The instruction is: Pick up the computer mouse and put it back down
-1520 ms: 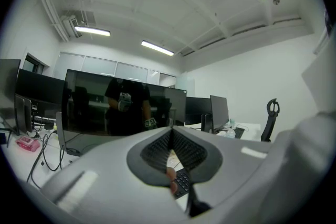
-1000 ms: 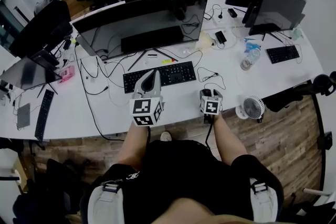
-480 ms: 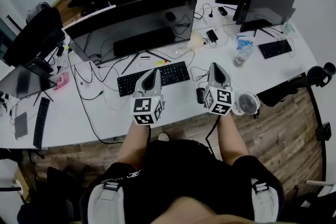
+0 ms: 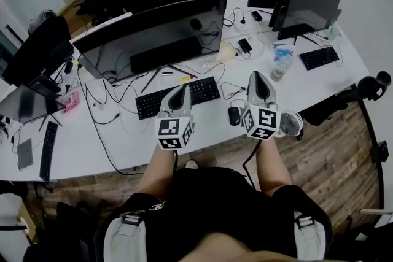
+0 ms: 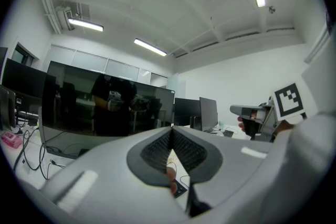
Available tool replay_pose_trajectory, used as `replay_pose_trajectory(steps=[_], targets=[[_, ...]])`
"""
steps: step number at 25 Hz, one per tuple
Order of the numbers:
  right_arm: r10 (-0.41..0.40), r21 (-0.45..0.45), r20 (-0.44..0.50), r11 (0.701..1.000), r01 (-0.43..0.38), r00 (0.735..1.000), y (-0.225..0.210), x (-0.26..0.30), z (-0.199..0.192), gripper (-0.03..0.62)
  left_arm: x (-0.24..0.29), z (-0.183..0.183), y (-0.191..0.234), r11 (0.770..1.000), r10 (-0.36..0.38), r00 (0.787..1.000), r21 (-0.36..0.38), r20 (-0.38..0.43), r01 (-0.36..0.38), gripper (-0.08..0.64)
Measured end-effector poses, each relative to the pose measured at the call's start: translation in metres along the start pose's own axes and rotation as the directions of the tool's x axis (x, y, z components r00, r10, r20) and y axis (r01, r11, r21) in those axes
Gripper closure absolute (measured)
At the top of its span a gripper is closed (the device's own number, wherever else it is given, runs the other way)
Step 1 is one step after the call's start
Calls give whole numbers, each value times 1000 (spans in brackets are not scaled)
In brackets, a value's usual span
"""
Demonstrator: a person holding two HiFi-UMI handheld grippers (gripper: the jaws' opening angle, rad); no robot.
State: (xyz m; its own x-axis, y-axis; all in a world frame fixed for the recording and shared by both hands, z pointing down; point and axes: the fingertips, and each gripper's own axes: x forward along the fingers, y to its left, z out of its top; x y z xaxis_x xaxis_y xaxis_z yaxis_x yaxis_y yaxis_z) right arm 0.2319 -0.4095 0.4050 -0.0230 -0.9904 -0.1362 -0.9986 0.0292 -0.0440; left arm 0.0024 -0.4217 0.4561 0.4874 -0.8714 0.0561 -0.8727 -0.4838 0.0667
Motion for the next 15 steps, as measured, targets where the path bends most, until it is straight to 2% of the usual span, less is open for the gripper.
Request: replay_pose_trajectory(steps=[15], targets=[[12,1,16,1000,-12,1000,3,3,2,588,2,1,-3,1000,1,1000,14,-4,-1,512]])
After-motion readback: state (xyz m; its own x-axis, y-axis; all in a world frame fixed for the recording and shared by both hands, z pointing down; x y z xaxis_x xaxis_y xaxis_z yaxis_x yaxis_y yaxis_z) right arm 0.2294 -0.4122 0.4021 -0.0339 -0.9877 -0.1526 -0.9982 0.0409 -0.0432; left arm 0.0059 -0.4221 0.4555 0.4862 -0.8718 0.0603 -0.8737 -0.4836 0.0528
